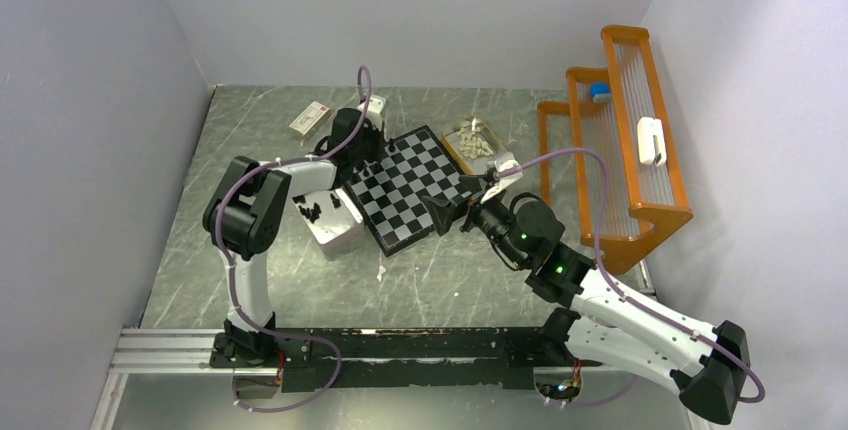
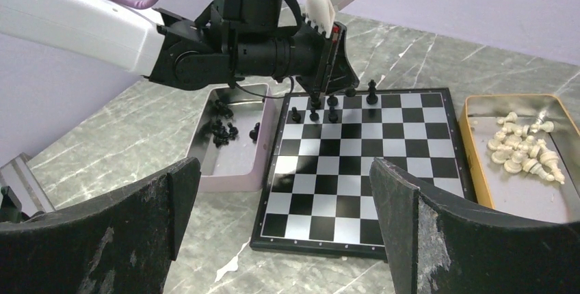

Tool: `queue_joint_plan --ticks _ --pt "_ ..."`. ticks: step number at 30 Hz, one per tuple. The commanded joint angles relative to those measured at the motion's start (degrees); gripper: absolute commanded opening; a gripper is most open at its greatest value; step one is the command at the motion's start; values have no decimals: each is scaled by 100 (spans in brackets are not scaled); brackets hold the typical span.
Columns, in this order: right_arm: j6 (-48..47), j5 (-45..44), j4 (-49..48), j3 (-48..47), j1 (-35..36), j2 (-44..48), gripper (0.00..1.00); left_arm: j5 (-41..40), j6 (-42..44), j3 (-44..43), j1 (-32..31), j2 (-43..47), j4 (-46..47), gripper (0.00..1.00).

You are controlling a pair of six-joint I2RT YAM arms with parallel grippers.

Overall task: Set up the chess pieces on the board
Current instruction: Place the chess piece on the chessboard.

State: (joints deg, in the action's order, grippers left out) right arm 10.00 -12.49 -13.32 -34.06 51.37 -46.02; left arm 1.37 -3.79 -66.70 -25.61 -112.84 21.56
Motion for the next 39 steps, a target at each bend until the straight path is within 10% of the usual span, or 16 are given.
queue_joint_plan --ticks 1,39 --pt "-77 -95 -22 -141 -22 23 100 -128 175 -197 -10 -106 222 15" --pt "-69 -201 69 -115 -24 261 100 -128 309 -338 -15 -447 109 29"
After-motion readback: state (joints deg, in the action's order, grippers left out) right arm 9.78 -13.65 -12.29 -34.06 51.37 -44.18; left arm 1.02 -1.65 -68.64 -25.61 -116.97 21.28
